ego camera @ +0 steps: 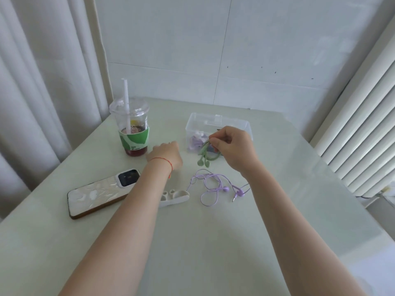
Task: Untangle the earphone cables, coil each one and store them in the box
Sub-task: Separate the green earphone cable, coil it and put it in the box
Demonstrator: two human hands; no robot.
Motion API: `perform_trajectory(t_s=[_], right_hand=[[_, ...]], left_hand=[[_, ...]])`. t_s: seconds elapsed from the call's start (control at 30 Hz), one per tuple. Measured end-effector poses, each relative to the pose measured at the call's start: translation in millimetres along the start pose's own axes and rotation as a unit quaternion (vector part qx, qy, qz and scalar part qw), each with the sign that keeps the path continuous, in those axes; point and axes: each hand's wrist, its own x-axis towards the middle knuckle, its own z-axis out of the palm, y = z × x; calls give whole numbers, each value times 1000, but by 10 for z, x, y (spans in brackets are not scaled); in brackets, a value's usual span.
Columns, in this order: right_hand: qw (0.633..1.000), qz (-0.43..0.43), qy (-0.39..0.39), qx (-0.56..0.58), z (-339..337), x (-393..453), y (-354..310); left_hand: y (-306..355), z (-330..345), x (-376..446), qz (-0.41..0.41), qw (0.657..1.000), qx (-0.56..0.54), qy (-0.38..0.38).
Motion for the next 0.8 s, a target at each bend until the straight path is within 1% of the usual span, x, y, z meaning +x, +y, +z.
perform_trajectory(t_s=[0.13, 0.2, 0.23, 0.27, 0.33, 0.4, 0.43, 0.47, 0.53, 0.57, 0.6, 0.63, 0.73, 0.77, 0.8], right_hand=[[1000, 11, -7, -1, -43, 57, 85], [1000, 11, -19, -17, -80, 57, 127], [999, 11, -34, -29, -95, 54, 147], [998, 14, -53, -41, -113, 49, 167], [994, 22, -84, -59, -155, 42, 179], [993, 28, -98, -55, -211, 50, 166], [993, 28, -101, -50, -244, 56, 153], [993, 29, -106, -43, -277, 57, 136], [992, 32, -122, -25, -339, 57, 113], [991, 32, -130, -17, -361, 57, 110], [990, 31, -134, -9, -377, 59, 109], [990, 29, -135, -1, -392, 60, 104], [991, 24, -132, 20, -410, 63, 98], [991, 24, -129, 28, -417, 62, 96], [991, 23, -128, 34, -421, 64, 97]], left_hand=[[62, 90, 40, 12, 997, -25, 69], [65, 84, 39, 20, 994, -74, 83], [68, 58, 27, 21, 990, -118, 75], [63, 28, 22, 20, 985, -166, 52], [25, -48, 27, 18, 968, -248, -23], [-12, -126, -3, 34, 951, -282, -119], [-10, -158, -19, 51, 944, -289, -149], [9, -194, -41, 72, 936, -305, -161], [120, -241, -111, 121, 911, -368, -144], [192, -250, -152, 130, 892, -413, -133], [252, -246, -175, 121, 866, -466, -131], [307, -239, -184, 102, 834, -524, -140], [369, -219, -183, 53, 713, -669, -204], [371, -223, -187, 49, 679, -695, -229], [373, -234, -195, 47, 654, -713, -250]])
